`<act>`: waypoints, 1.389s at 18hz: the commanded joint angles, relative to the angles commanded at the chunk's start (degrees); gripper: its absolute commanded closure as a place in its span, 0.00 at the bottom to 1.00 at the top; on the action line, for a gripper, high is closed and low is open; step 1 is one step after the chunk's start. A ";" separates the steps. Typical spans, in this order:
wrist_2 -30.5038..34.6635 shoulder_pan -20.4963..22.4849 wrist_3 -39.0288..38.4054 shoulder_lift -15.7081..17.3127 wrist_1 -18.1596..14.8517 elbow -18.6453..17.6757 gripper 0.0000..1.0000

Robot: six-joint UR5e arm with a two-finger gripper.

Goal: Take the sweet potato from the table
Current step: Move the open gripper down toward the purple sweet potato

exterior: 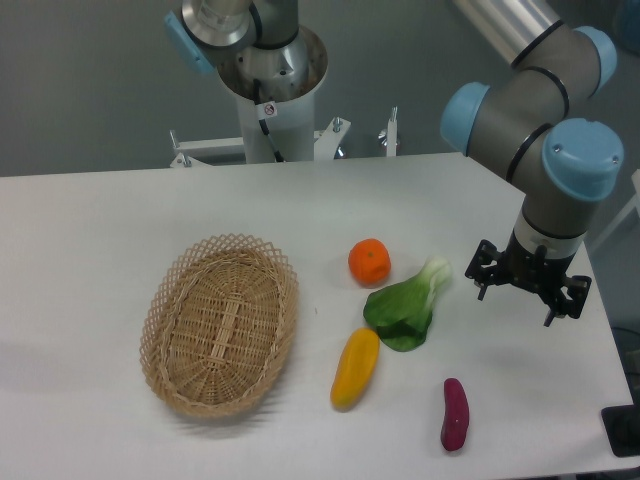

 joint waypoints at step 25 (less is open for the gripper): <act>-0.09 -5.00 -15.28 -6.93 13.69 -2.99 0.00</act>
